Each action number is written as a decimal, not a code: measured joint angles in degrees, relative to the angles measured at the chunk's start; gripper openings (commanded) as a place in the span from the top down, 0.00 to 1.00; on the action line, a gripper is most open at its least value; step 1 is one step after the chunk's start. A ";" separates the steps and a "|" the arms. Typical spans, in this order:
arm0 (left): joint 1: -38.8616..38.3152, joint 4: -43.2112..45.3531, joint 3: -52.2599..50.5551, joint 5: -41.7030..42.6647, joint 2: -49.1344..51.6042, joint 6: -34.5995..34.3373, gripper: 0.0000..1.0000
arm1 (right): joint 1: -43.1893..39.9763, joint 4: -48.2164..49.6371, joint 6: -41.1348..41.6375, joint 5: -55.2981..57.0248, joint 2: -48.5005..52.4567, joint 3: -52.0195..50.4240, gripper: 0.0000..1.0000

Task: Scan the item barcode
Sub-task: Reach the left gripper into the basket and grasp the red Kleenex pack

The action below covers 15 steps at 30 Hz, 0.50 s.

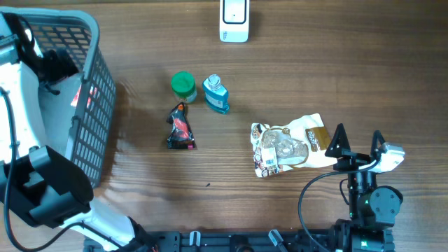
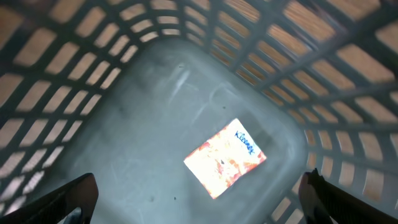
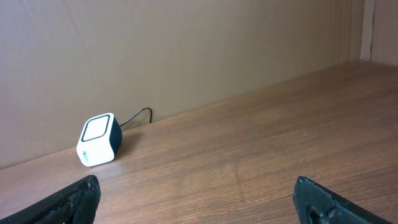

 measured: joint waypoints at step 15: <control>0.96 1.33 -6.82 9.07 4.79 25.31 0.00 | 0.00 0.02 0.00 0.00 0.00 0.00 0.00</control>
